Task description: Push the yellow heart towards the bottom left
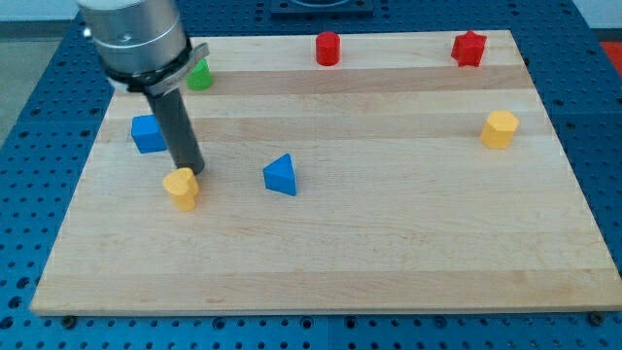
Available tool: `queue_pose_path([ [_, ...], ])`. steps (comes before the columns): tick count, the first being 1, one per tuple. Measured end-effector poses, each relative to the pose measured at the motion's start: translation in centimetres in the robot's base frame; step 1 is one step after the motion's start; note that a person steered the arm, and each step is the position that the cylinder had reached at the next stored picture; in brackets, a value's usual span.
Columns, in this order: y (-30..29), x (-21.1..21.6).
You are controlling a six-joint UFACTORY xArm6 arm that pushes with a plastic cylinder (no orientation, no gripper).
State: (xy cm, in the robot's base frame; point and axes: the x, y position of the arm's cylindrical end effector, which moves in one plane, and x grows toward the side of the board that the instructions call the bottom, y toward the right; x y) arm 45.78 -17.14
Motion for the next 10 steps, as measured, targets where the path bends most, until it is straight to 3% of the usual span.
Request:
queue_pose_path([
  [3, 2.1, 1.8],
  [6, 2.3, 7.8],
  [10, -2.5, 10.1],
])
